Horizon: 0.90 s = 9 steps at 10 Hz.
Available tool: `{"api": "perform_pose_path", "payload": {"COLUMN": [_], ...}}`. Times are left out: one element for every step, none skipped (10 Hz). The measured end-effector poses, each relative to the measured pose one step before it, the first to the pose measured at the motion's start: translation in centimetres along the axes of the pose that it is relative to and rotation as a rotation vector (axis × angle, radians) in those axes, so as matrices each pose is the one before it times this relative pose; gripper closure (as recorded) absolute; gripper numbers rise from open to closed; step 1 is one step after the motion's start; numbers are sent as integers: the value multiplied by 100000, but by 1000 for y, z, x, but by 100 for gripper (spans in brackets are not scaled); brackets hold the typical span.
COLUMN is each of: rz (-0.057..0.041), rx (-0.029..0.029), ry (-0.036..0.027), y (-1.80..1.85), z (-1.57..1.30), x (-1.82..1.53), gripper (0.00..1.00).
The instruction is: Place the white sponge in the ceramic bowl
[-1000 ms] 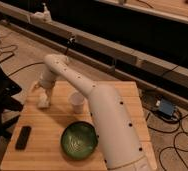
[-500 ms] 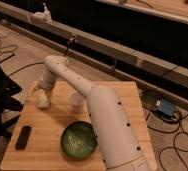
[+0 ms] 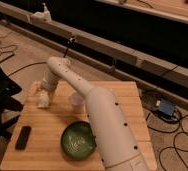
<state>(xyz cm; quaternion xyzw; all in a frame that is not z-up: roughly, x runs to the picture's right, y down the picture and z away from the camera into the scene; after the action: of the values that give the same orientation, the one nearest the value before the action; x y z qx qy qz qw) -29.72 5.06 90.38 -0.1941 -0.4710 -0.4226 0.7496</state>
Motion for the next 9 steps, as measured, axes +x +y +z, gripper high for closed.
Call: {"api": "perform_pose_path", "payload": {"rz": [76,75,7,46,-48,-53,-112,-102,-167], "rx": [-93,-126,-162,-114,50,-147,15,-23,39], "ry": [-36,55,-73,-112,-20,-135,-57,-42,-92], "y": [51,70,81,76,-27,8,-75,-36,-74], "z": [13,18,11,63,71,75,48,72,30], "x": [170,208,143,113,168,62,28,67,8], "gripper": [35,35,35,35,35,35,35,35,35]}}
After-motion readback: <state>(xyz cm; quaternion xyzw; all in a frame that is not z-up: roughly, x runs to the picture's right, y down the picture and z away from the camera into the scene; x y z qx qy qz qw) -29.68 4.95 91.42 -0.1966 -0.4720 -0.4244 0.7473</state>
